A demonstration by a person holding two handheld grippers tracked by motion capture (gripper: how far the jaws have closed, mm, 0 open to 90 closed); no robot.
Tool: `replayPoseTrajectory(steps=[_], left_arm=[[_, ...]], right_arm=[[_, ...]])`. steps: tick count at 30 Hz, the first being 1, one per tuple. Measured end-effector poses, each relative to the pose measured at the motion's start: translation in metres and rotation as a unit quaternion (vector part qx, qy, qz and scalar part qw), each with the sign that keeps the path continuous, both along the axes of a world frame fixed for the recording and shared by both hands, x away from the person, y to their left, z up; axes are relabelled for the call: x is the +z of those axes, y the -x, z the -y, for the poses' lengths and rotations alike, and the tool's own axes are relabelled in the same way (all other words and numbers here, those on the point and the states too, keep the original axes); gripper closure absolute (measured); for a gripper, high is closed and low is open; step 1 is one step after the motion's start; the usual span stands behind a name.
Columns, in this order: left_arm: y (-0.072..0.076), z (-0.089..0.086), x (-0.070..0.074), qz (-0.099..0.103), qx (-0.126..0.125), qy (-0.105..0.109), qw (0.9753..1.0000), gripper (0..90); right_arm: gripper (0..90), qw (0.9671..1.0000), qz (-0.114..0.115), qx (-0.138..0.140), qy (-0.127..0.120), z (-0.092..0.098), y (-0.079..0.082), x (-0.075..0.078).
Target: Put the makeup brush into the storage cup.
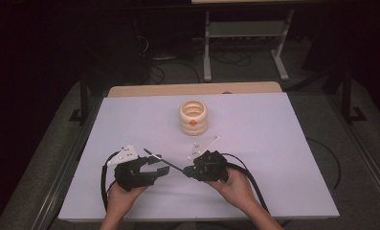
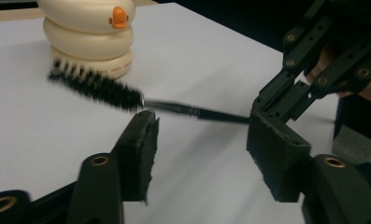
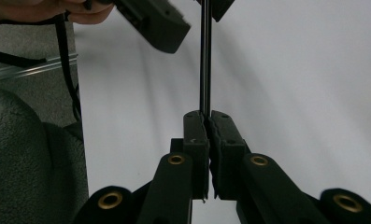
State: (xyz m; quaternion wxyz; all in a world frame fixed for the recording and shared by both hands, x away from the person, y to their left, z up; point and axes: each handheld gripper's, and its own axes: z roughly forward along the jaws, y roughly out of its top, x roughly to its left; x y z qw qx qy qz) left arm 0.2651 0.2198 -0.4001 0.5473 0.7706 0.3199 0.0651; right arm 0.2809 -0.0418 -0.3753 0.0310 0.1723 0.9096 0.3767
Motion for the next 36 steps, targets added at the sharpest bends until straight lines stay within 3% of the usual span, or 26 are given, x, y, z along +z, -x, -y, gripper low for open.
replayPoseTrajectory(steps=[8, 10, 17, 21, 25, 29, 31, 32, 36], left_arm=[[-0.003, -0.007, -0.002, -0.018, -0.012, 0.031, 0.9993, 56.0], [-0.003, -0.007, -0.002, -0.024, -0.012, 0.041, 0.9988, 57.2], [-0.005, -0.011, -0.003, -0.028, -0.025, 0.059, 0.9975, 69.3], [-0.007, -0.012, -0.003, -0.038, -0.036, 0.087, 0.9949, 80.8], [-0.007, -0.013, -0.001, -0.047, -0.055, 0.108, 0.9915, 84.4], [-0.004, -0.009, 0.005, -0.034, -0.05, 0.086, 0.9945, 85.1], [-0.002, -0.008, 0.007, -0.031, -0.044, 0.079, 0.9954, 85.1], [-0.002, -0.008, 0.009, -0.025, -0.044, 0.072, 0.9961, 85.1], [0.0, -0.004, 0.015, -0.016, -0.038, 0.048, 0.998, 85.1]], right_arm=[[85.1, 0.9997, 0.023, 0.012, 0.004, -0.007, 0.006, -0.006], [85.2, 0.9986, 0.044, 0.022, 0.017, -0.01, 0.006, -0.008], [85.2, 0.9963, 0.069, 0.034, 0.037, -0.017, 0.011, -0.011], [85.1, 0.9943, 0.089, 0.042, 0.041, -0.022, 0.013, -0.013], [85.1, 0.9934, 0.097, 0.043, 0.043, -0.025, 0.014, -0.015], [83.4, 0.9938, 0.093, 0.047, 0.04, -0.028, 0.013, -0.017], [72.8, 0.995, 0.086, 0.041, 0.03, -0.028, 0.011, -0.018], [71.4, 0.9962, 0.073, 0.039, 0.027, -0.028, 0.009, -0.016], [67.7, 0.9968, 0.068, 0.038, 0.018, -0.028, 0.007, -0.011]])
